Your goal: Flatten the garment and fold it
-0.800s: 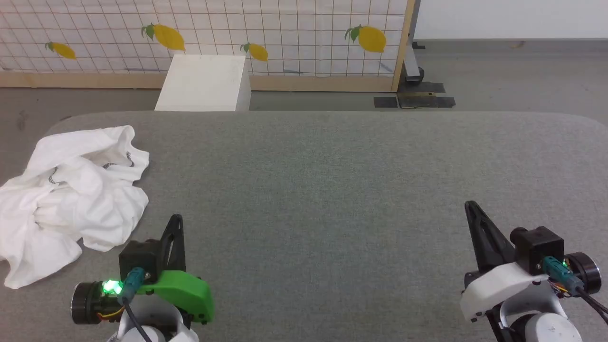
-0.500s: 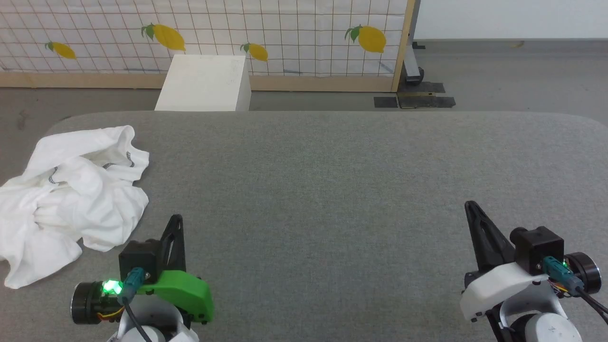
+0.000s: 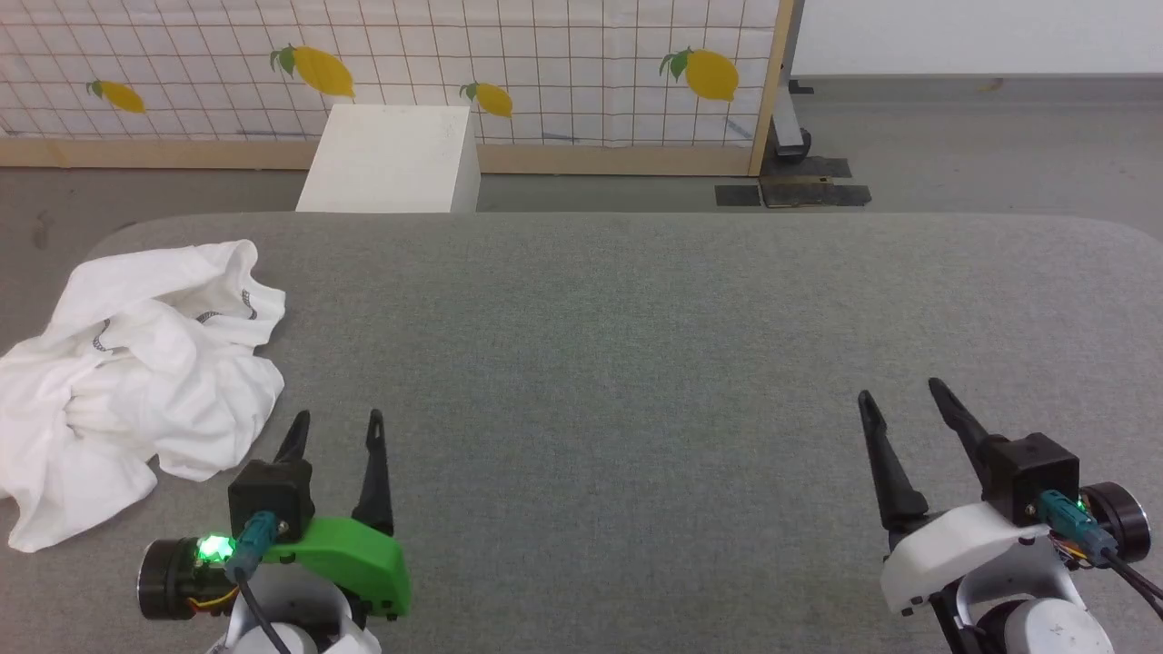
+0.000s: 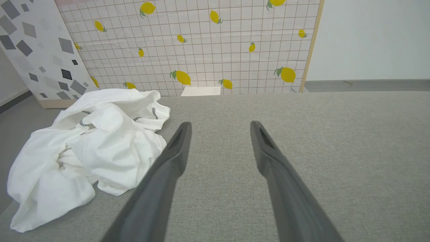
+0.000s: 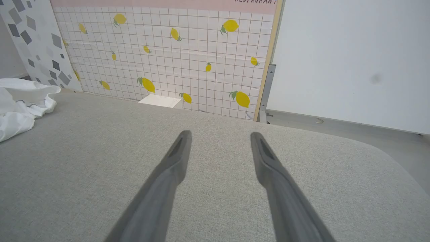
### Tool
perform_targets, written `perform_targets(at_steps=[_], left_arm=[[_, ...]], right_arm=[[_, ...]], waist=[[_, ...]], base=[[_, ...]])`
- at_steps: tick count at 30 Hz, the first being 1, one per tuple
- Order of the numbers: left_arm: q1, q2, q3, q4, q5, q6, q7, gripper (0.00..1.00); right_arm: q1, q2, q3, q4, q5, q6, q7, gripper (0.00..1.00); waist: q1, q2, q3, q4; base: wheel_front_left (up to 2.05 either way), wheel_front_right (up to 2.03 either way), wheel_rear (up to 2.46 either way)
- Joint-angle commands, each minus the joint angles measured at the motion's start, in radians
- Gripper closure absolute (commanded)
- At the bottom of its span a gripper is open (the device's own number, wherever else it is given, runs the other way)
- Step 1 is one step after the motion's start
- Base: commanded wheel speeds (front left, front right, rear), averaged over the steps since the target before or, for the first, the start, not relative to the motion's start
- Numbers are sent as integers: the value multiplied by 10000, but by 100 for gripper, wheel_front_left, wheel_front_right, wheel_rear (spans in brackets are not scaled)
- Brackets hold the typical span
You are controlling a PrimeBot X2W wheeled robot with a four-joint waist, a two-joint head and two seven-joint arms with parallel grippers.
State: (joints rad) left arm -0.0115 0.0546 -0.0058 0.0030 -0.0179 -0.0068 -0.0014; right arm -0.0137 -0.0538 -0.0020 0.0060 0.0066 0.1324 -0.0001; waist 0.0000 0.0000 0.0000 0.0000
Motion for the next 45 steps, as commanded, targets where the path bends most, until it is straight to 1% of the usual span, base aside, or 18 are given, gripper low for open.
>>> perform_targets(at_steps=[1, 13, 45], left_arm=[[-18, -1, -28, 27, -20, 16, -24, 0], [-230, 5, -271, 342, -223, 129, -270, 0], [-417, 163, -470, 862, -759, 523, -940, 0]], right_arm=[[-5, 1, 4, 9, 30, 0, -21, 0], [-54, 4, 16, 114, 110, -2, -204, 0], [-214, 13, 168, 429, 373, -6, -658, 0]], waist=[[0, 0, 1, 1], [0, 0, 17, 237], [0, 0, 77, 1876]], base=[[0, 0, 0], [0, 0, 0], [0, 0, 0]])
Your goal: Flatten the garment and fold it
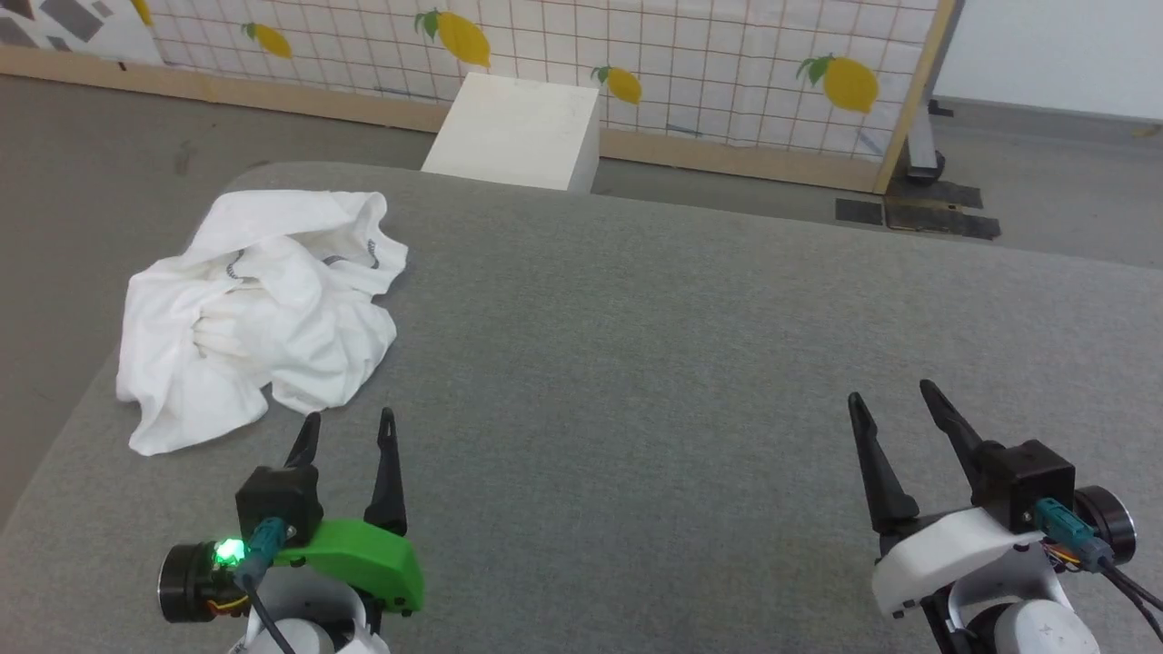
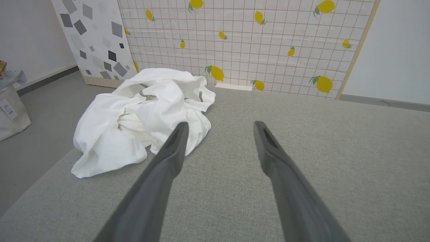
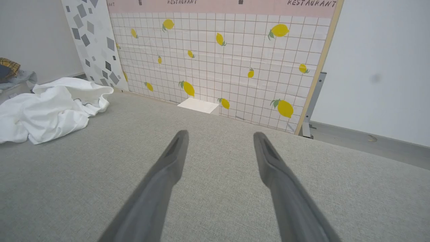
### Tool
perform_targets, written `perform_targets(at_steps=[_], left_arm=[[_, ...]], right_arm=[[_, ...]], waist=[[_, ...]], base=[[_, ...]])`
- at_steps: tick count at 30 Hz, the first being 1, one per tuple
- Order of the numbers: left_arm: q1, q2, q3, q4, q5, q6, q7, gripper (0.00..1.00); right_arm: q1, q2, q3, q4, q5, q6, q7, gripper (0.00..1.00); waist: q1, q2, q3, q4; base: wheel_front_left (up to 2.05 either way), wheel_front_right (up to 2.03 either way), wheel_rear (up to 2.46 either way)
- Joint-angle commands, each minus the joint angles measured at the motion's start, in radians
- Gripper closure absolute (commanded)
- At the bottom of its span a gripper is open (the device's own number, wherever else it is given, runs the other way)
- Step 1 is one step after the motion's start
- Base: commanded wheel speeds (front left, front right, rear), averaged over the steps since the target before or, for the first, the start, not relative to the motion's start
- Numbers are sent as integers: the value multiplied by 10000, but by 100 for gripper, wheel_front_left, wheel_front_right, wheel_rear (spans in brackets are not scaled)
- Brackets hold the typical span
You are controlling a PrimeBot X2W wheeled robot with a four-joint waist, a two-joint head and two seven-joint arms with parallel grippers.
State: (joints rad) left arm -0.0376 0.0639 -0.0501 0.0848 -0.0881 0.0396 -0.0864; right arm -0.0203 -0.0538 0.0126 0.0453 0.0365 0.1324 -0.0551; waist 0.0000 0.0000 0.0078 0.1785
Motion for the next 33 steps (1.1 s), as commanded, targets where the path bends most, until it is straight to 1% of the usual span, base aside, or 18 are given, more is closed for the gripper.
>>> perform_targets(at_steps=[1, 18, 33], left_arm=[[-154, 76, -30, 55, -73, 64, -109, 0], [-101, 282, 4, 266, -368, 172, -459, 0], [37, 469, 142, 416, -686, 437, -768, 0]], right_arm=[[-147, 13, 23, 49, 88, -6, -115, 0], [-203, 18, 146, 253, 186, -9, -352, 0], [-248, 22, 322, 341, 222, -11, -522, 0]], waist=[[0, 0, -2, 135], [0, 0, -63, 956], [0, 0, -105, 1557]], base=[[0, 0, 0], [0, 0, 0], [0, 0, 0]])
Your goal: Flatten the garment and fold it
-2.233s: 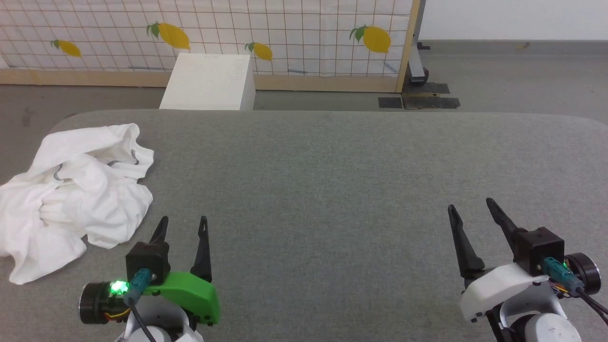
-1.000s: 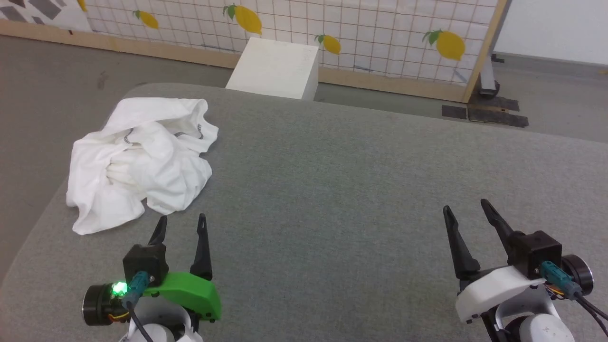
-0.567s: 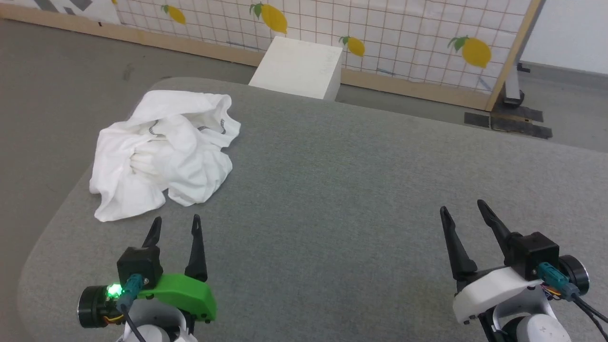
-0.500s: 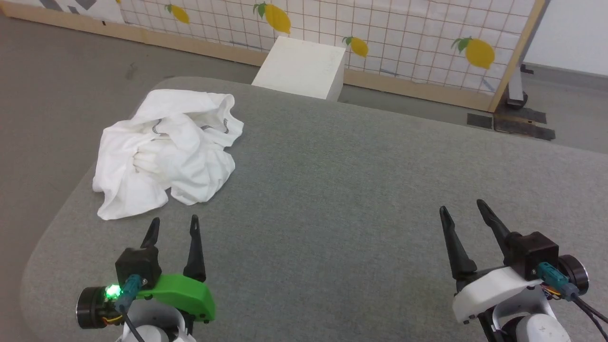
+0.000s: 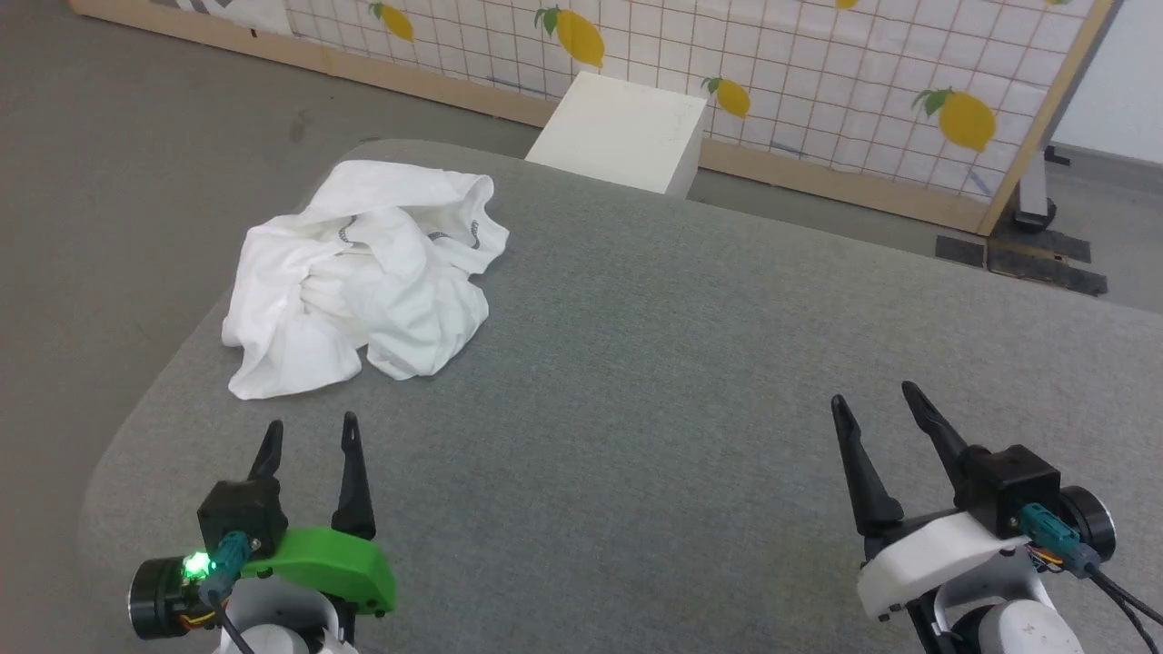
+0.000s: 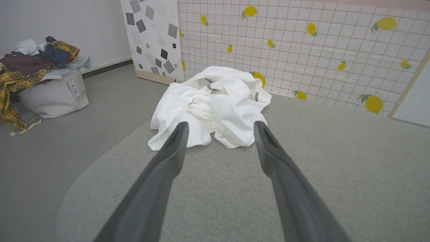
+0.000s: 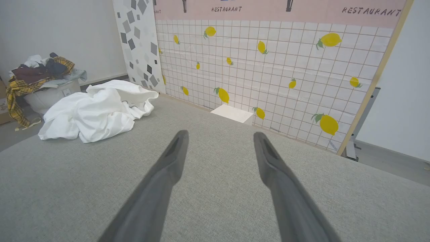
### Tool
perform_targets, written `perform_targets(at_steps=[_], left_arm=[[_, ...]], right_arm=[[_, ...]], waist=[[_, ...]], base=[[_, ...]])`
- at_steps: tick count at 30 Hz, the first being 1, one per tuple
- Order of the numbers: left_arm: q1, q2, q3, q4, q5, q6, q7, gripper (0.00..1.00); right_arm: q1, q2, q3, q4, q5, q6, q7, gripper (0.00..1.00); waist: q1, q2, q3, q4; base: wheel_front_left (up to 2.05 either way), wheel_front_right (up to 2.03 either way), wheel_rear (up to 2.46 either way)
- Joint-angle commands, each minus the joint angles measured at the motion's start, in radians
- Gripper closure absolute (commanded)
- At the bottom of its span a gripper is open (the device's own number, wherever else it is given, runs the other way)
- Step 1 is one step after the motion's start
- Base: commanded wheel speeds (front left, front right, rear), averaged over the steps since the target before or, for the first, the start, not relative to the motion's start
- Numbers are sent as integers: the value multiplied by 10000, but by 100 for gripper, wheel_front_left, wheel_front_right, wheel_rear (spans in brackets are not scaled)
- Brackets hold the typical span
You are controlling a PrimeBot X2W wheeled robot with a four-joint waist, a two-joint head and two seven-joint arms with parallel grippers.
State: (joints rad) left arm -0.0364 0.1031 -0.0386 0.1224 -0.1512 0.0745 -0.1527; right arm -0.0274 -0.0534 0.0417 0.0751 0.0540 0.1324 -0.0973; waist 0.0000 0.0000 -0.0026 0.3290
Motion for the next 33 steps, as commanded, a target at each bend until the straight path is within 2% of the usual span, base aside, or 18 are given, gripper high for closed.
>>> perform_targets(at_steps=[1, 33], left_arm=[[32, 85, 28, 46, -73, 103, -123, 0], [7, 291, -240, 462, -751, 672, -781, 0]], right_arm=[[-183, 19, 39, 48, 54, -11, -113, 0], [-335, 28, 156, 253, 304, -15, -530, 0]], waist=[[0, 0, -1, 86], [0, 0, 110, 1226]], base=[[0, 0, 0], [0, 0, 0]])
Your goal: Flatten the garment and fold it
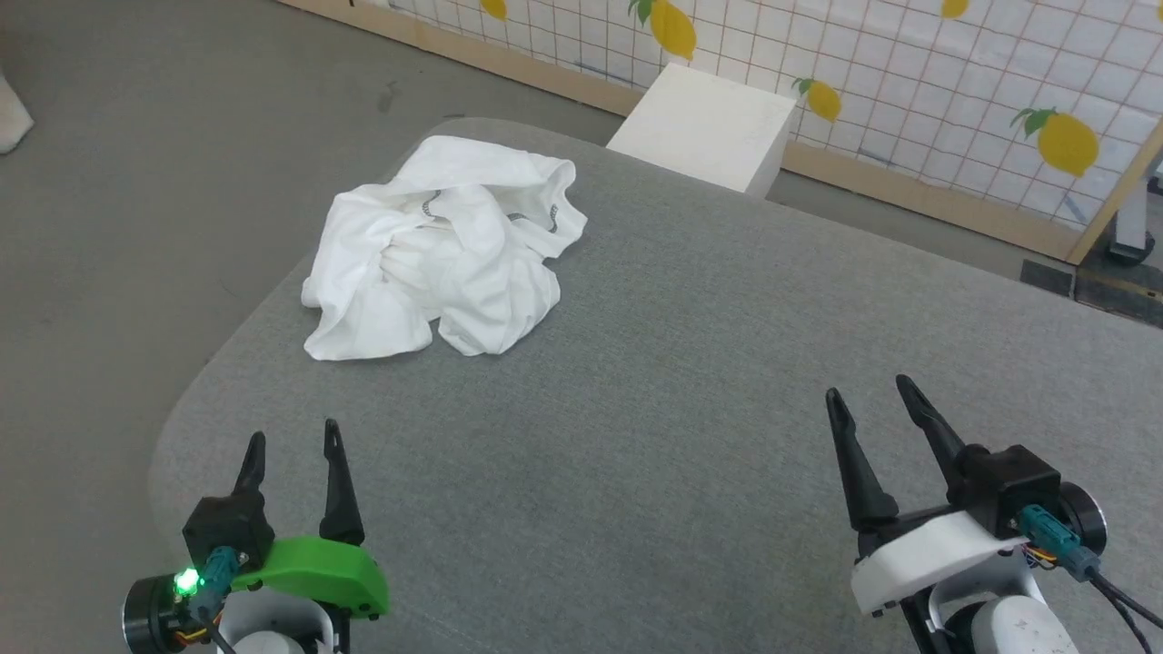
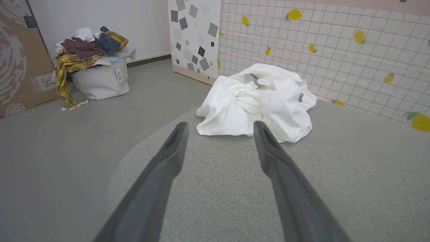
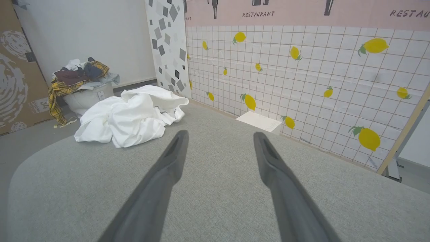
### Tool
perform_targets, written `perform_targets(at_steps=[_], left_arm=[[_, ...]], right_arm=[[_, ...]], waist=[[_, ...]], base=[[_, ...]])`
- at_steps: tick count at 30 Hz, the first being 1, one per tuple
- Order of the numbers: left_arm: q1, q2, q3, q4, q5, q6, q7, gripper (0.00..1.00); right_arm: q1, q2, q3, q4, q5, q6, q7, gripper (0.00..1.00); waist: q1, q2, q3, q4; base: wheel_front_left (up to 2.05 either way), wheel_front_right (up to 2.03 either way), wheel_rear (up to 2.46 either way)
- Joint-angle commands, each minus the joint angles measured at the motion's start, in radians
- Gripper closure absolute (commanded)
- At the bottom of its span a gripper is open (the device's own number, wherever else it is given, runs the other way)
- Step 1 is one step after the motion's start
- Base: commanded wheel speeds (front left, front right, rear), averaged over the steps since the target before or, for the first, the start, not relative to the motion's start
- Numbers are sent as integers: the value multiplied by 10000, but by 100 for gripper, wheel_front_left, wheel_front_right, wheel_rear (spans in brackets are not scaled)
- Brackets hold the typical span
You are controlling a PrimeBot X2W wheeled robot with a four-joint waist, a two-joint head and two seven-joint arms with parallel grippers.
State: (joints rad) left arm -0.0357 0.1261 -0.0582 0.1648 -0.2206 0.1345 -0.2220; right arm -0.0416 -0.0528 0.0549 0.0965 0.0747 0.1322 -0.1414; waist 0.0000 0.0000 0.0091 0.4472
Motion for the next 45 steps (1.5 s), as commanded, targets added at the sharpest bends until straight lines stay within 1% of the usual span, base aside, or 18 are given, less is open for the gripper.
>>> perform_targets(at_steps=[1, 11, 14, 17, 19, 21, 24, 28, 32, 34, 38, 42, 45], left_arm=[[12, 57, -68, 22, -63, 106, -96, 0], [138, 143, -236, -235, -212, 409, -130, 0], [52, 202, -248, -209, -332, 410, -187, 0], [-237, 244, -335, -113, -492, 153, -218, 0], [-630, 243, -434, 41, -654, -132, -152, 0], [-1269, 290, -547, 316, -795, -449, 28, 0], [-2248, 345, -618, 746, -996, -785, 349, 0], [-3757, 497, -535, 1408, -1381, -1184, 974, 0], [-5338, 776, -323, 2104, -1824, -1538, 1714, 0], [-6078, 940, -147, 2498, -2133, -1684, 2205, 0], [-7278, 1425, 116, 3245, -2638, -1849, 3536, 0], [-8099, 1790, 443, 3897, -3243, -1727, 5131, 0], [-8476, 2092, 735, 4267, -3574, -1373, 6161, 0]], right_arm=[[-196, 22, 30, 51, 110, -13, -102, 0], [-245, 25, 50, 212, 218, -15, -272, 0], [-267, 26, 56, 232, 239, -15, -302, 0], [-321, 26, 30, 178, 222, -15, -280, 0], [-384, 26, 23, 87, 169, -15, -219, 0], [-518, 26, 30, -28, 56, -15, -113, 0], [-762, 26, 66, -190, -100, -15, 22, 0], [-1183, 26, 225, -425, -302, -15, 200, 0], [-1610, 26, 399, -566, -503, -15, 314, 0], [-1833, 24, 491, -600, -579, -15, 351, 0], [-2323, 1, 649, -619, -606, -15, 299, 0], [-2671, -14, 699, -531, -552, -15, 183, 0], [-2868, -25, 792, -380, -508, -15, 73, 0]], waist=[[0, 0, -13, 73], [0, 0, -50, 385], [0, 0, -20, 478], [0, 0, 112, 486], [0, 0, 299, 428], [0, 0, 609, 297], [0, 0, 1132, 19], [0, 0, 2050, -518], [0, 0, 2937, -1083], [0, 0, 3360, -1401], [0, 0, 4135, -2026], [0, 0, 4781, -2533], [0, 0, 5128, -2887]], base=[[0, 0, 0], [0, 0, 0], [0, 0, 0], [0, 0, 0], [0, 0, 0], [0, 0, 0], [0, 0, 0], [0, 0, 0], [0, 0, 0], [0, 0, 0], [0, 0, 0], [0, 0, 0], [0, 0, 0]])
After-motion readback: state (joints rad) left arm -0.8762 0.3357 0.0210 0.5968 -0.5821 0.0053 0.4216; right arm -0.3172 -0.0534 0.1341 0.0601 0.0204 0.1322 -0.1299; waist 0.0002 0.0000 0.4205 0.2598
